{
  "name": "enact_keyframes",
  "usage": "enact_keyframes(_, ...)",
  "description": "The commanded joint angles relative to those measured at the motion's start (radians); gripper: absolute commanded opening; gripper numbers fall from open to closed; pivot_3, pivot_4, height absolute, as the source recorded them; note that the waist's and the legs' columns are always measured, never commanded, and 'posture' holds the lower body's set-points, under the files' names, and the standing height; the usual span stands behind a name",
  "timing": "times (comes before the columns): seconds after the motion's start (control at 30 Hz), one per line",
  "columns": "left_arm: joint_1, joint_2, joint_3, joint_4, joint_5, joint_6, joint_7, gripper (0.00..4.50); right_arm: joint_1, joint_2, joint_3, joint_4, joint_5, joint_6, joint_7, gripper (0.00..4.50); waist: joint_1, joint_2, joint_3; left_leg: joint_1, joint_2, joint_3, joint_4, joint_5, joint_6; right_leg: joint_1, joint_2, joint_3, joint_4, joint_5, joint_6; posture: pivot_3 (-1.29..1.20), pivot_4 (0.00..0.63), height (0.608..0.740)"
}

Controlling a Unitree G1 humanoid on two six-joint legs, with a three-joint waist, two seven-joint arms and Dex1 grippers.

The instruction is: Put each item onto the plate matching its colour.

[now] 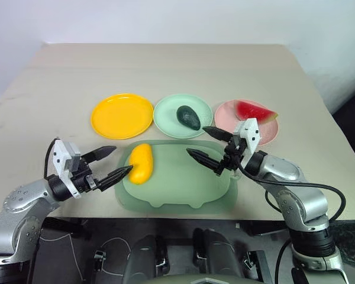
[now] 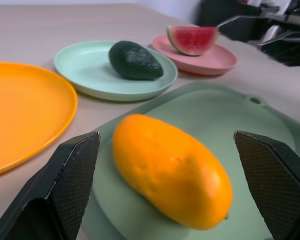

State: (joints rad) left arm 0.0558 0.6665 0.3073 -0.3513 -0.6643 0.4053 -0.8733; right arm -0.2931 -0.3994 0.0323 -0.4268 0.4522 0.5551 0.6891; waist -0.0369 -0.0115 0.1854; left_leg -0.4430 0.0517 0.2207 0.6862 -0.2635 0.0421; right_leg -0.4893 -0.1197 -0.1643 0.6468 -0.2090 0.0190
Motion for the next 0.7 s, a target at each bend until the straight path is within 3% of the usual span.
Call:
enact_keyframes(0.03,-0.033,-0.015,-0.016,-0.038,0.016,0.007,0.061,4.50,-0.018,-0.009,0.010,-0.013,-0.007,-0.032,0.004,4.48,0.003,0.000,0.000,0.000,0.000,0.000,0.000,0.000,0.000,0.000,0.000,0.000,0.000,0.000,-0.001,0.00,0.150,0.696)
enact_keyframes(0.33,-0.040,-0.088,-0.098,-0.149,-0.041,0.155,0.207,4.50,-0.014,-0.009,0.036,0.051,-0.035,-0.098,0.029,4.48,0.003,0.000,0.000,0.000,0.000,0.000,0.000,0.000,0.000,0.001,0.001,0.000,0.001,0.001,0.001,0.00,0.150,0.696)
enact_keyframes(0.7,-0.143,-0.089,-0.236,-0.099,0.082,0.312,0.366,4.50,-0.016,0.003,0.043,0.125,-0.069,-0.165,0.029,4.48,0.024,0.000,0.000,0.001,0.000,-0.004,0.004,0.000,0.000,0.006,0.001,-0.002,0.001,0.001,0.001,0.00,0.150,0.696)
